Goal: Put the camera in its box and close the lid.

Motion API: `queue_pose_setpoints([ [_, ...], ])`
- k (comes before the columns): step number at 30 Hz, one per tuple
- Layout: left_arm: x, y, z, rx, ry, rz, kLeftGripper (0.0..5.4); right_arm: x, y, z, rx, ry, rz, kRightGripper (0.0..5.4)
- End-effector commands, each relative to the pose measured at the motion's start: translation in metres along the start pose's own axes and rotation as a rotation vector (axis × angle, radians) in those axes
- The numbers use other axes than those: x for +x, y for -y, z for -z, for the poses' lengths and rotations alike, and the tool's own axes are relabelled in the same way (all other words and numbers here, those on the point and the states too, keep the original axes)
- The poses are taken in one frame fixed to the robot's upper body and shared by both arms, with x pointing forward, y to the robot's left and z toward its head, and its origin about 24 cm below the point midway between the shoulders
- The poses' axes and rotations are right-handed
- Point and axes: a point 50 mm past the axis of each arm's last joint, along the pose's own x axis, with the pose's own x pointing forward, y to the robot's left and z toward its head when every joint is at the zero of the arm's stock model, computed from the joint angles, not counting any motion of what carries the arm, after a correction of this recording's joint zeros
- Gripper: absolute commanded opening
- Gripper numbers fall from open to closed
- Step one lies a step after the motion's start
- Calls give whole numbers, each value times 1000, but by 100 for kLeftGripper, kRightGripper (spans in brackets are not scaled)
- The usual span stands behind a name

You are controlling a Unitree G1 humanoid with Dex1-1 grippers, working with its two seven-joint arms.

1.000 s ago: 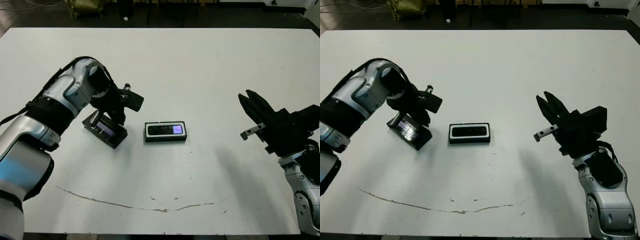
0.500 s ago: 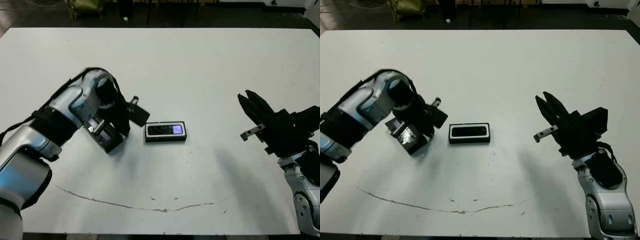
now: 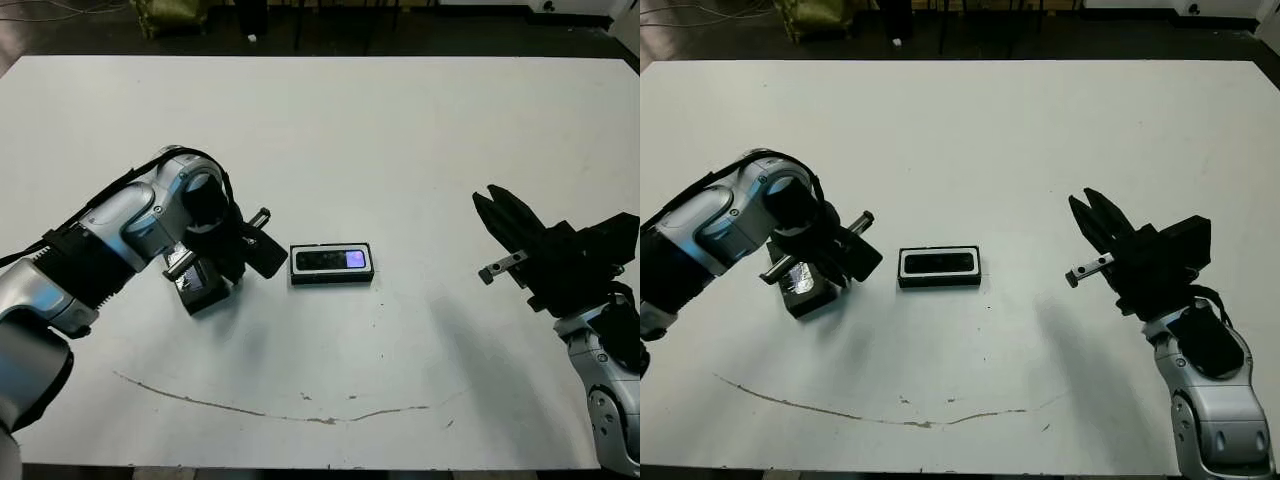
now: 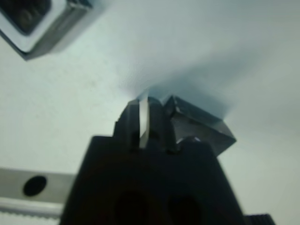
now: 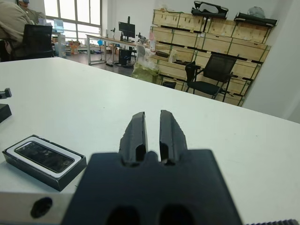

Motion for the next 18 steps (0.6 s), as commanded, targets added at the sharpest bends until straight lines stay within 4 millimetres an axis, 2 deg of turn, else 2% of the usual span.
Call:
queue_pose_setpoints([
  [1,13,18,8,-13,6,70,0,-4,0,3,6,-25,4,2],
  [13,32,46,30,-176,43,229,0,-4,-1,-1,38,-8,-12,2],
  [18,37,56,33,-171,5,268,0,-4,0,-2,32,-5,-8,2],
])
